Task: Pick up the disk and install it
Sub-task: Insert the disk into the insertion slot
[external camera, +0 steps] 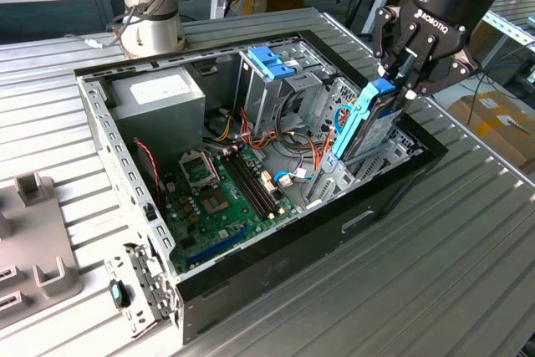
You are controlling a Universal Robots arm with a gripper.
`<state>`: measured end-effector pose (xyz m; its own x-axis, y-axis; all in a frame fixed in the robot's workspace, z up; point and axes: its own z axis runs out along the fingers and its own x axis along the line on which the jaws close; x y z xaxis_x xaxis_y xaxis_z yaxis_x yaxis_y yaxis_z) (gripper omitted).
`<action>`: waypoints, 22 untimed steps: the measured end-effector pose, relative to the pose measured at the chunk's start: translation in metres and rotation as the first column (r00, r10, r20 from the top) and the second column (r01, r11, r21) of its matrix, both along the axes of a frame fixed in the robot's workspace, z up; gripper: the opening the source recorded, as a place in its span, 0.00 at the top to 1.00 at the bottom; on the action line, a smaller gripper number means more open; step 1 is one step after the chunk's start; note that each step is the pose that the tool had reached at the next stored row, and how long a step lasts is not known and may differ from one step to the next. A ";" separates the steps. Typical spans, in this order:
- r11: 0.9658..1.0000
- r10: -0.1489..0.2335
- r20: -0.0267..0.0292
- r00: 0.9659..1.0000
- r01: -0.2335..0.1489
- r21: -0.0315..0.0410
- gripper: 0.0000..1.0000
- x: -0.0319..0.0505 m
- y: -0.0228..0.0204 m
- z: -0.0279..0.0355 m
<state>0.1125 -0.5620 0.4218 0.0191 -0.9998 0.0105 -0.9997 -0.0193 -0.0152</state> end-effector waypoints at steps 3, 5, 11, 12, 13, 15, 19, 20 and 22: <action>1.000 0.000 0.000 1.000 0.000 -0.001 0.65 0.0000 0.0000 -0.0078; 1.000 0.000 0.000 1.000 0.000 -0.001 0.65 0.0000 0.0001 -0.0131; 1.000 0.000 0.000 1.000 0.000 -0.003 0.65 0.0000 0.0000 -0.0268; 1.000 0.000 0.000 1.000 0.000 -0.003 0.65 0.0000 0.0000 -0.0287; 1.000 0.000 0.000 1.000 0.000 -0.003 0.65 0.0000 0.0000 -0.0304; 1.000 0.000 0.000 1.000 0.000 -0.003 0.65 0.0000 0.0000 -0.0342; 1.000 0.000 0.000 1.000 0.000 -0.004 0.65 0.0000 0.0000 -0.0445; 1.000 0.000 0.000 1.000 0.000 -0.004 0.65 0.0000 0.0000 -0.0463; 1.000 0.000 0.000 1.000 0.000 -0.005 0.65 0.0000 0.0000 -0.0500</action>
<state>0.1125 -0.5619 0.3718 0.0191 -0.9997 0.0152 -0.9997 -0.0194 -0.0151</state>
